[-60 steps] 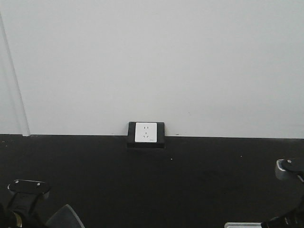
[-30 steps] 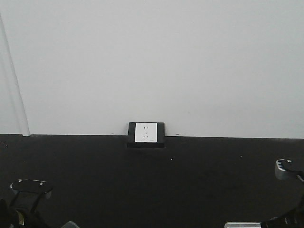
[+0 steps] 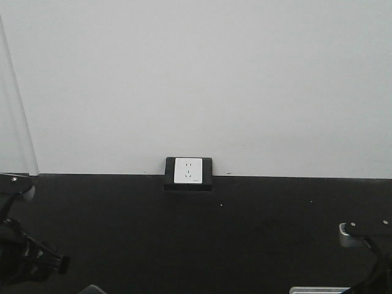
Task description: Wipe beaker with gray cloth and return to tray
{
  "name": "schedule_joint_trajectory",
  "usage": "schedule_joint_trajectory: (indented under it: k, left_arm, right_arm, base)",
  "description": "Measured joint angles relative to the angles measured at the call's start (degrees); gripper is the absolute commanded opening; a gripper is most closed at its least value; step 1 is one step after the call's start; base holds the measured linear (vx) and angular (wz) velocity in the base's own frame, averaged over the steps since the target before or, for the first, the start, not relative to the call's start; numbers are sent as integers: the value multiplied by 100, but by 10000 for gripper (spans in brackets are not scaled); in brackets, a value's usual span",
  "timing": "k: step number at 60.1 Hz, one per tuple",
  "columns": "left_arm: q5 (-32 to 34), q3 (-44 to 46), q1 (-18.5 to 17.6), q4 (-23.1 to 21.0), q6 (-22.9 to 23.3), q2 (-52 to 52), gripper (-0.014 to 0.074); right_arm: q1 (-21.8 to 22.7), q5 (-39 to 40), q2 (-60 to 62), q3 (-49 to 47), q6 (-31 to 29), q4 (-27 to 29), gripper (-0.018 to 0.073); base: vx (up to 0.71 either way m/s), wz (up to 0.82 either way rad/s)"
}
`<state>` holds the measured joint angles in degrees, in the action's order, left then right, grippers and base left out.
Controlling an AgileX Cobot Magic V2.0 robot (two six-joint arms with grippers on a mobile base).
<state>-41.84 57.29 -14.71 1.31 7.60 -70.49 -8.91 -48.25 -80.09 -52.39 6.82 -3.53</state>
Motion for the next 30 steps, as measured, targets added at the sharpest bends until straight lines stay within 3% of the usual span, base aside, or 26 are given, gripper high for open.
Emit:
schedule_joint_trajectory:
  k: [30]
  left_arm:
    - [-154, 0, 0, 14, -4, 348, 534]
  right_arm:
    - [0, 710, -1278, 0, 97, 123, 13]
  base:
    - [0, 0]
